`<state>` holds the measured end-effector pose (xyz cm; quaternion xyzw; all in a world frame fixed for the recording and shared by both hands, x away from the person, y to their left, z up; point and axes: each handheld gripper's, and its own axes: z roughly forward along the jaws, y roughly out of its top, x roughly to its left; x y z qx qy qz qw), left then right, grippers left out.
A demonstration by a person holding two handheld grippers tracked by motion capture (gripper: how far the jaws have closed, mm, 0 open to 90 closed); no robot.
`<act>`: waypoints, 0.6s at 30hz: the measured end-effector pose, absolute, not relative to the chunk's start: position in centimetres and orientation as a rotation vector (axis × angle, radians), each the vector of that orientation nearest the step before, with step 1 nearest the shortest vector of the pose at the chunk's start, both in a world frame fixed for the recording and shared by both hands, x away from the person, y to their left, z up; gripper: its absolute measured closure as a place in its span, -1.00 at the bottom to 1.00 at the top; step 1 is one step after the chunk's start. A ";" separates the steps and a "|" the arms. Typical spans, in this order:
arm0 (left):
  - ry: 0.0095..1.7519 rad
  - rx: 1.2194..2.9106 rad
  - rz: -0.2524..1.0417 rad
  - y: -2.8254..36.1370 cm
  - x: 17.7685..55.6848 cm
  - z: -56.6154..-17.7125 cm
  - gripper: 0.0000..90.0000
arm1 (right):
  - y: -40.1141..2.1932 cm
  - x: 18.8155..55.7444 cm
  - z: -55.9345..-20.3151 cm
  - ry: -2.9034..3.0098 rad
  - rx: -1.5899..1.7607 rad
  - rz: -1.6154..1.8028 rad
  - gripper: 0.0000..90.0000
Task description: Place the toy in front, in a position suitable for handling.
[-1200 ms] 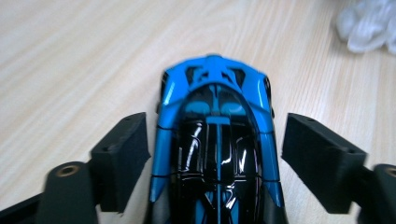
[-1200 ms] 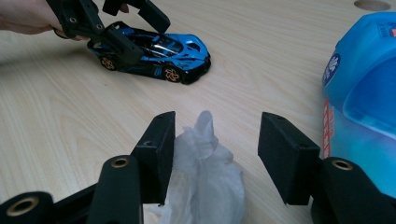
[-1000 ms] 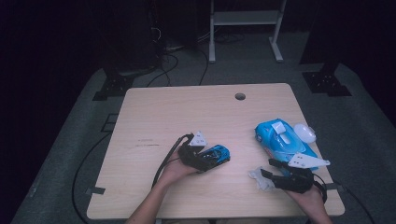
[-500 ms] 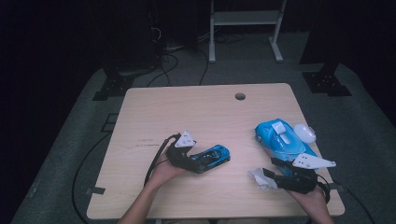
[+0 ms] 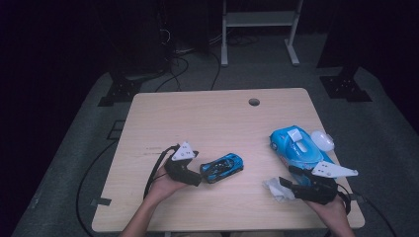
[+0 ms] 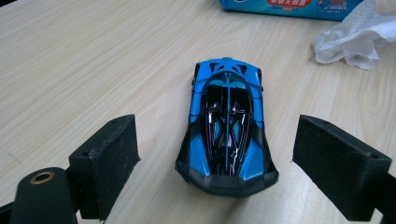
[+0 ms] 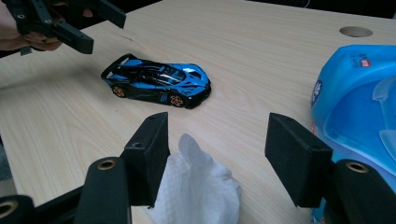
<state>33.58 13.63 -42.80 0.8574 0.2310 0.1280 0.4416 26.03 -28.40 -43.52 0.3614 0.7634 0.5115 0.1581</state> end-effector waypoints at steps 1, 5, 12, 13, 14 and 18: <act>0.574 2.130 0.318 13.7 33.5 -42.8 -0.70 | -28.5 26.1 -43.5 2.182 1.037 1.462 -0.14; 0.577 2.124 0.324 14.3 33.1 -42.6 -0.70 | -28.6 26.1 -43.5 2.177 1.050 1.464 -0.15; 0.586 2.102 0.313 15.2 32.1 -42.8 -0.70 | -28.7 26.1 -43.4 2.163 1.060 1.474 -0.18; 0.586 2.104 0.313 15.3 31.9 -42.9 -0.70 | -28.7 26.1 -43.4 2.161 1.059 1.476 -0.18; 0.590 2.105 0.315 15.5 31.7 -43.0 -0.70 | -28.7 26.1 -43.4 2.159 1.057 1.477 -0.18; 0.605 2.101 0.315 16.2 31.3 -43.3 -0.70 | -28.8 26.2 -43.4 2.154 1.065 1.480 -0.19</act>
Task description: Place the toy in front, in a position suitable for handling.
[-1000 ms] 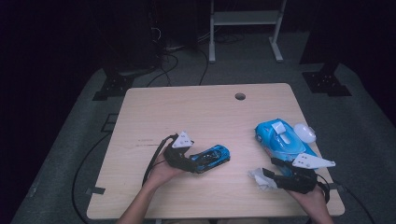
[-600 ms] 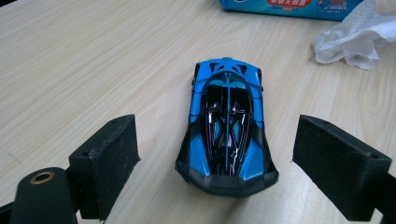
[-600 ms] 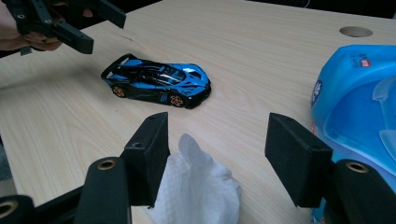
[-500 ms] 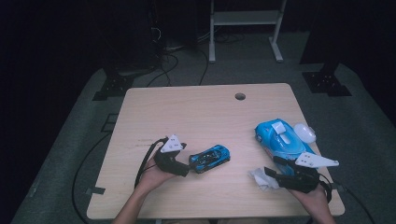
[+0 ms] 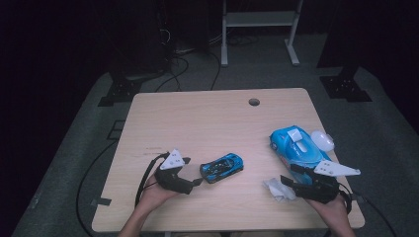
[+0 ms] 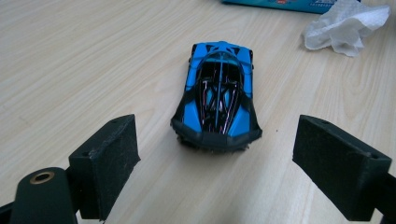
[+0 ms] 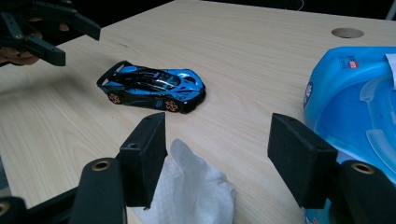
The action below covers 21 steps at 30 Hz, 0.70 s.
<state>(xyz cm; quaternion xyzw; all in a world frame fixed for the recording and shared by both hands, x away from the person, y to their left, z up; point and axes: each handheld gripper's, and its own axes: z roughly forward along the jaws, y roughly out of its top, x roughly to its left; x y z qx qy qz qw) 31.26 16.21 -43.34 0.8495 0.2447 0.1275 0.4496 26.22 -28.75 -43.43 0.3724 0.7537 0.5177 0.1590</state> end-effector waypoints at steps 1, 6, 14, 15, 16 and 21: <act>0.612 2.097 0.312 16.4 31.1 -43.4 -0.70 | -28.8 26.2 -43.5 2.152 1.068 1.485 -0.20; 0.629 2.091 0.319 17.3 30.5 -43.8 -0.70 | -28.7 26.3 -43.6 2.153 1.071 1.484 -0.22; 0.666 2.084 0.329 18.3 30.0 -44.7 -0.71 | -28.5 26.5 -43.8 2.162 1.080 1.480 -0.23; 0.670 2.076 0.330 18.4 29.9 -44.8 -0.71 | -28.5 26.6 -43.8 2.163 1.078 1.479 -0.23; 0.671 2.076 0.334 18.5 29.9 -44.8 -0.71 | -28.4 26.6 -43.8 2.167 1.082 1.480 -0.23; 0.682 2.065 0.350 19.2 29.7 -44.9 -0.72 | -28.0 27.0 -43.9 2.179 1.067 1.472 -0.24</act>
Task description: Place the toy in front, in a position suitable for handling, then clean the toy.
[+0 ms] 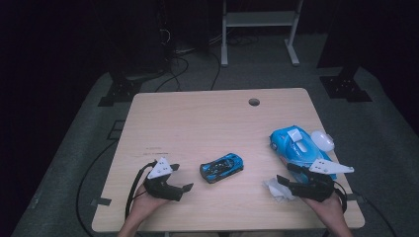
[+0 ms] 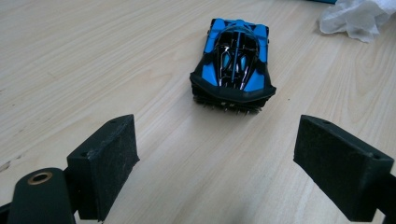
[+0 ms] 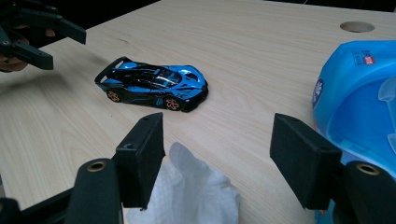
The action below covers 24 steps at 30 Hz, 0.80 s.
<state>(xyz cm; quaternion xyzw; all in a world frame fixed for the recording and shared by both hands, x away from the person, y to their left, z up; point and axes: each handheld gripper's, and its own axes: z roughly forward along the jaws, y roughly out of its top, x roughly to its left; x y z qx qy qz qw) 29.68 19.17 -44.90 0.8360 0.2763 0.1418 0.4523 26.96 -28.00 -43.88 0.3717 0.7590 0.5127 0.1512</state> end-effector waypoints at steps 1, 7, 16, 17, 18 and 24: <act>0.690 2.059 0.356 19.3 29.7 -44.9 -0.72 | -28.0 27.0 -43.9 2.181 1.066 1.470 -0.24; 0.715 2.046 0.372 20.1 29.5 -44.8 -0.76 | -28.0 27.0 -43.9 2.178 1.067 1.478 -0.25; 0.751 2.012 0.401 21.6 28.9 -44.7 -0.76 | -27.9 26.9 -43.7 2.173 1.055 1.484 -0.25; 0.759 2.006 0.410 21.9 28.8 -44.8 -0.76 | -27.8 27.0 -43.8 2.176 1.058 1.481 -0.26; 0.765 1.998 0.412 22.0 28.8 -44.8 -0.77 | -27.7 27.0 -43.8 2.179 1.058 1.476 -0.26; 0.809 1.965 0.409 22.8 28.7 -45.1 -0.78 | -27.4 26.8 -43.8 2.182 1.040 1.470 -0.27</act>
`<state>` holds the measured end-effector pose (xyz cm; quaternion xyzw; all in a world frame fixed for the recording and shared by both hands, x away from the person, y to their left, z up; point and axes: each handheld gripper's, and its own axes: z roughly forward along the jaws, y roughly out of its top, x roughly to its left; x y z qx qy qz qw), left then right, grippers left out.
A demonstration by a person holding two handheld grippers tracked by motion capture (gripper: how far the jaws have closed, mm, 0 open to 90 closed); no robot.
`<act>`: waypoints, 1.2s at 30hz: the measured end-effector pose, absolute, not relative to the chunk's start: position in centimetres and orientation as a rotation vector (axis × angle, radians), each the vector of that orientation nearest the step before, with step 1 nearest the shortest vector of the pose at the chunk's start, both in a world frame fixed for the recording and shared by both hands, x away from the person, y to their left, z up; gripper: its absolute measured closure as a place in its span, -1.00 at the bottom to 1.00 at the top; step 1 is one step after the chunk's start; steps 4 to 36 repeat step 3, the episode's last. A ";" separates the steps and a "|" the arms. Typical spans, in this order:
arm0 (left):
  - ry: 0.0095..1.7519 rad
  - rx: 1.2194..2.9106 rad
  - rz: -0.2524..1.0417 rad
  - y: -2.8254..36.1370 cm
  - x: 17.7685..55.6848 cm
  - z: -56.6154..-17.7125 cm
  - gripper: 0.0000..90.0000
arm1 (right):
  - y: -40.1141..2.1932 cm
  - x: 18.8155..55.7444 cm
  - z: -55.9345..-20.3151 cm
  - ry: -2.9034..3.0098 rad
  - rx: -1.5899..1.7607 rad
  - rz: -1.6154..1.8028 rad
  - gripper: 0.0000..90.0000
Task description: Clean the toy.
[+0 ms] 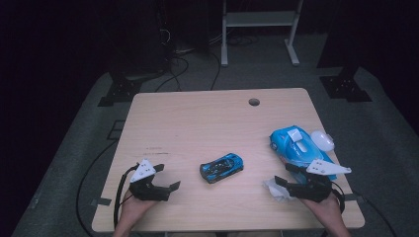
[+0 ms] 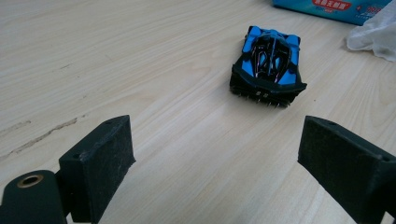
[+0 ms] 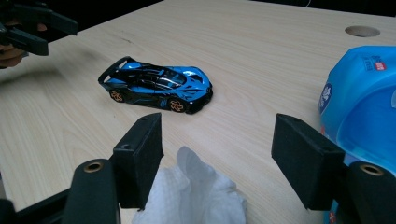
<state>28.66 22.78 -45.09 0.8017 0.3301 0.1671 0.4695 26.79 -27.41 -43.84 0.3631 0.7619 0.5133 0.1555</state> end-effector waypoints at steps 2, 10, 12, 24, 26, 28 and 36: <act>0.806 1.962 0.414 22.8 28.6 -45.1 -0.78 | -27.5 26.6 -43.8 2.164 1.042 1.481 -0.28; 0.805 1.962 0.420 22.7 28.6 -45.1 -0.79 | -27.5 26.5 -43.8 2.157 1.043 1.485 -0.29; 0.805 1.962 0.420 22.7 28.6 -45.1 -0.79 | -27.5 26.5 -43.8 2.157 1.043 1.485 -0.29; 0.805 1.962 0.420 22.7 28.6 -45.1 -0.79 | -27.5 26.5 -43.8 2.157 1.043 1.485 -0.29; 0.805 1.962 0.420 22.7 28.6 -45.1 -0.79 | -27.5 26.5 -43.8 2.157 1.043 1.485 -0.29; 0.805 1.962 0.420 22.7 28.6 -45.1 -0.79 | -27.5 26.5 -43.8 2.157 1.043 1.485 -0.29; 0.805 1.962 0.420 22.7 28.6 -45.1 -0.79 | -27.5 26.5 -43.8 2.157 1.043 1.485 -0.29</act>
